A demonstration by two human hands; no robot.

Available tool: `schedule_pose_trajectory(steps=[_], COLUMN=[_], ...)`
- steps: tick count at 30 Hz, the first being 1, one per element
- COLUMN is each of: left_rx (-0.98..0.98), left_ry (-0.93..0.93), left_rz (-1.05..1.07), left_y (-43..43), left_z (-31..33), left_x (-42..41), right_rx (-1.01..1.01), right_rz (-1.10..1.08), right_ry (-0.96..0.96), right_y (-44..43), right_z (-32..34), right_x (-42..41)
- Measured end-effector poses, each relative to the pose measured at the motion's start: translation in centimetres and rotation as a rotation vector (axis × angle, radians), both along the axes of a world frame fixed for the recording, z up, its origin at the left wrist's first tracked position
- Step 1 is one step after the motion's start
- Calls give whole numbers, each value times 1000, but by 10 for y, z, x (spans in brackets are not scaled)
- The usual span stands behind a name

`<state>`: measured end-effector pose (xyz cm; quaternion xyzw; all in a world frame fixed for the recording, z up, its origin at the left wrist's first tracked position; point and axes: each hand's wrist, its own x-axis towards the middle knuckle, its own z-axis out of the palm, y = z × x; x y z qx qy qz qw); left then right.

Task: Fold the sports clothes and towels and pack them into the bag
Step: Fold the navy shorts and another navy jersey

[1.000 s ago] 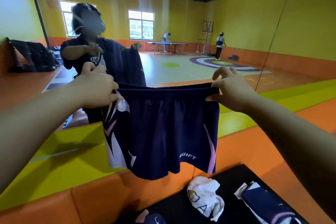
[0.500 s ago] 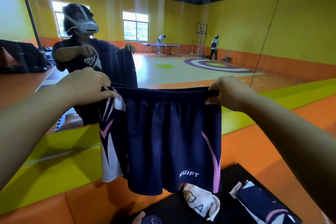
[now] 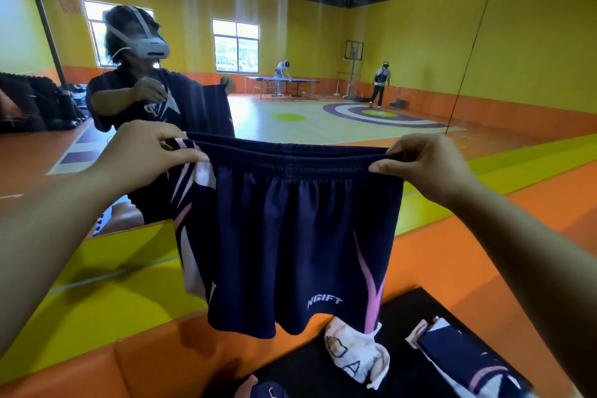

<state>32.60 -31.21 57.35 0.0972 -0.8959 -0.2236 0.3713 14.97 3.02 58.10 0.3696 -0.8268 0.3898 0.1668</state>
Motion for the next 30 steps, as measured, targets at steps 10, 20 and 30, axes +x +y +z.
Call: schedule_pose_trajectory(steps=[10,20,30], left_rx=[86,51,80], left_ry=[59,354,399], left_rz=[-60,-18,-203], left_y=[8,16,24], left_z=[-6,-29,-33], left_x=[-1,-18,-34], right_rx=[-23,-282,-409], right_rz=[-17,-88,-68], right_ry=[151,412,467], right_y=[-2,-18,-27], right_z=[-19,-61,-62], right_x=[-10,1,-8])
